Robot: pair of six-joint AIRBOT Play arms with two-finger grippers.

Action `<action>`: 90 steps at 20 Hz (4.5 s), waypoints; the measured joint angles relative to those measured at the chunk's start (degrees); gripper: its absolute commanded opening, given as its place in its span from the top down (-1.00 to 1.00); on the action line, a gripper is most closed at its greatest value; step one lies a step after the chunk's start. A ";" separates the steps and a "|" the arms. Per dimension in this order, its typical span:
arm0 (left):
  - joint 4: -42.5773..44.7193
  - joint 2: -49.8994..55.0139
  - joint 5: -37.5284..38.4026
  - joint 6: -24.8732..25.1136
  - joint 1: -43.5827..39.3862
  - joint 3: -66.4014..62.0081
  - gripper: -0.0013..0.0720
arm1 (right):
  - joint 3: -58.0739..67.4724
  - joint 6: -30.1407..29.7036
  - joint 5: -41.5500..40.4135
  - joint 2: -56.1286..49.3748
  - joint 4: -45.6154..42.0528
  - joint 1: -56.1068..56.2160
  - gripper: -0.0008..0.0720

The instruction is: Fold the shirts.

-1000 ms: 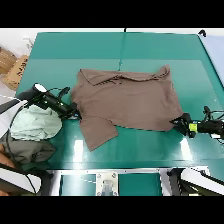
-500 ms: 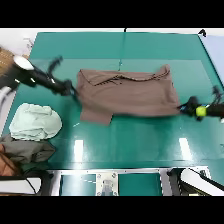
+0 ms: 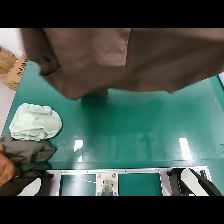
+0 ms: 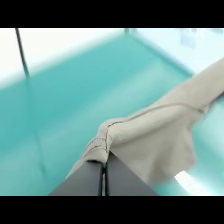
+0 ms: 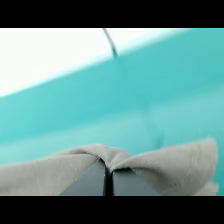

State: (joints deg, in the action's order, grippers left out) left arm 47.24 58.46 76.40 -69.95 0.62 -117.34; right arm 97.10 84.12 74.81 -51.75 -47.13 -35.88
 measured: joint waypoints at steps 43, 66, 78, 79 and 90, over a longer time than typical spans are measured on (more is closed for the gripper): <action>14.03 42.62 -20.52 3.78 -3.61 29.03 0.91 | -2.32 -4.92 -5.55 -52.33 -24.98 13.88 0.94; 14.53 39.32 14.43 -9.38 -4.24 25.00 -0.14 | -13.51 5.35 8.83 -36.35 -41.35 10.88 0.95; 11.85 8.85 -3.13 -11.19 -4.37 73.72 -0.77 | -62.51 8.31 -4.24 -2.99 -25.22 -6.56 0.06; 9.38 8.33 -5.97 -10.67 -4.37 76.72 -0.77 | -64.22 8.31 -5.25 -2.45 -24.24 -6.71 0.05; -17.05 6.95 -20.63 1.29 -4.44 96.87 -0.29 | -72.48 5.25 -17.57 -7.08 -8.09 -2.03 0.09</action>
State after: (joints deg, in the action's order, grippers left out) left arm 30.20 65.41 55.77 -68.66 -3.81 -20.47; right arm 24.62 89.36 57.23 -58.83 -55.22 -37.91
